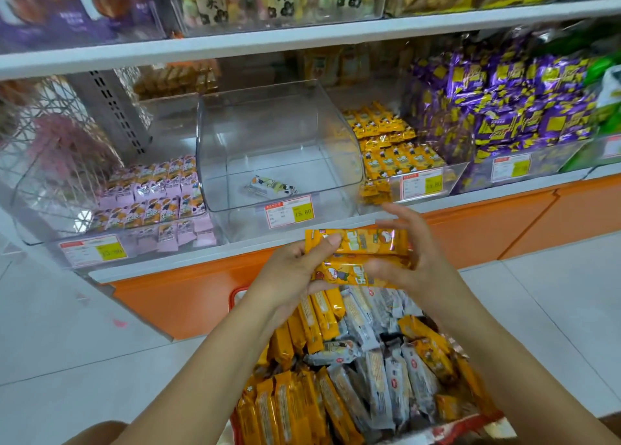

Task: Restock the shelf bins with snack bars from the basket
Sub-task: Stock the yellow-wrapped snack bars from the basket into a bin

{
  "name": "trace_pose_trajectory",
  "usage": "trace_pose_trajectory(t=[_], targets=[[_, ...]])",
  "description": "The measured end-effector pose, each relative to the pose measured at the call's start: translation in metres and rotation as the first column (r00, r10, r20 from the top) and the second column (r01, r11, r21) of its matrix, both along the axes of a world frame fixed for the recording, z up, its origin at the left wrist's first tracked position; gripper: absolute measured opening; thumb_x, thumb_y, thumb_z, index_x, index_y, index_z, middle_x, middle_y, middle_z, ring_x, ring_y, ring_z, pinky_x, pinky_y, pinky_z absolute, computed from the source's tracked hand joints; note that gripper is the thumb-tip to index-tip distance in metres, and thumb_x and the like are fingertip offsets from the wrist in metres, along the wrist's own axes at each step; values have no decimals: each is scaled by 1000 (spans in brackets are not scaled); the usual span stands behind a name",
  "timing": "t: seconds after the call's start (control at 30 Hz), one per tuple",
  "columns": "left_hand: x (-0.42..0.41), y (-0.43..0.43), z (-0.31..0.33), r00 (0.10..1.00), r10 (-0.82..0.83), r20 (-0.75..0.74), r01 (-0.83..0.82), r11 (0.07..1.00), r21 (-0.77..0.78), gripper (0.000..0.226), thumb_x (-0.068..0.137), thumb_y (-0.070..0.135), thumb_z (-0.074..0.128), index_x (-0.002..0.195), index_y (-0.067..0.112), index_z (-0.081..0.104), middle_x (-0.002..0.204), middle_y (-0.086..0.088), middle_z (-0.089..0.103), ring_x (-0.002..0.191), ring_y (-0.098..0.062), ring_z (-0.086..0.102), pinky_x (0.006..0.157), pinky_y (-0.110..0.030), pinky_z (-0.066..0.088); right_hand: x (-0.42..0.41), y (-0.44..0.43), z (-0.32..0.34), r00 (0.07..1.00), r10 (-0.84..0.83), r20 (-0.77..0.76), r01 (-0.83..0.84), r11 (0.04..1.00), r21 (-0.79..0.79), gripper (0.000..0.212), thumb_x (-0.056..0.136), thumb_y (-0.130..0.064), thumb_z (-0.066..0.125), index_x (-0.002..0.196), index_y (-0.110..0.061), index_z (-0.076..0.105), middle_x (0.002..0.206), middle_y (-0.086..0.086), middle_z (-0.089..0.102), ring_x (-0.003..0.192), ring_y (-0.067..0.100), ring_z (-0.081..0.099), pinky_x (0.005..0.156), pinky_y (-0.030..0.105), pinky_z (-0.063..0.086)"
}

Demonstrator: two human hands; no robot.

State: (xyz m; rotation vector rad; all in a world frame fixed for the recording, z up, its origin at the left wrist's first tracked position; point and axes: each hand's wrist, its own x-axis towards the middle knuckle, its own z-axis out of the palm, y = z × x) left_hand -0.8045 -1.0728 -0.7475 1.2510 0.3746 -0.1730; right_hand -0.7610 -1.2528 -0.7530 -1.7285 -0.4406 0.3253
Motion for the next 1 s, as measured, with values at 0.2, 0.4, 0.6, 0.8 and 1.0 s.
trace_pose_trajectory(t=[0.2,0.4,0.6,0.8,1.0], targets=[[12,4,12,999,49,18,-47,994,-95,43,69,34,67,103,7,67,98,-13,73,86,-20,71,70,-28,59,11,-4,9,782,176,598,14,954,-298,89,65,-39,84,138,-48,34,155,-16,14,136,-10,21,94,7,33],[19,4,22,999,22,27,-21,999,-25,43,69,40,64,102,14,67,90,-5,75,80,-15,72,56,-22,57,28,-7,13,659,108,744,114,964,-241,46,82,-47,67,124,-29,60,147,-3,33,103,9,53,87,11,45],[22,13,26,994,-91,66,89,996,29,43,77,38,60,112,13,65,104,-9,72,96,-24,70,75,-27,59,42,0,21,687,193,700,166,897,-410,75,74,-63,64,139,-31,44,125,-12,43,115,3,40,91,9,35],[29,24,27,950,83,301,-231,835,499,23,89,39,55,97,23,70,95,8,72,93,-7,67,86,-21,49,70,5,49,798,146,584,158,886,-437,58,72,-45,76,119,-25,48,111,-10,47,97,5,46,73,17,39],[35,50,13,909,24,416,-405,287,868,21,94,24,55,110,18,67,111,11,60,97,-10,55,85,-21,38,159,17,46,914,-111,391,370,624,-689,74,89,-55,54,144,-10,33,140,19,41,129,37,37,102,45,34]])
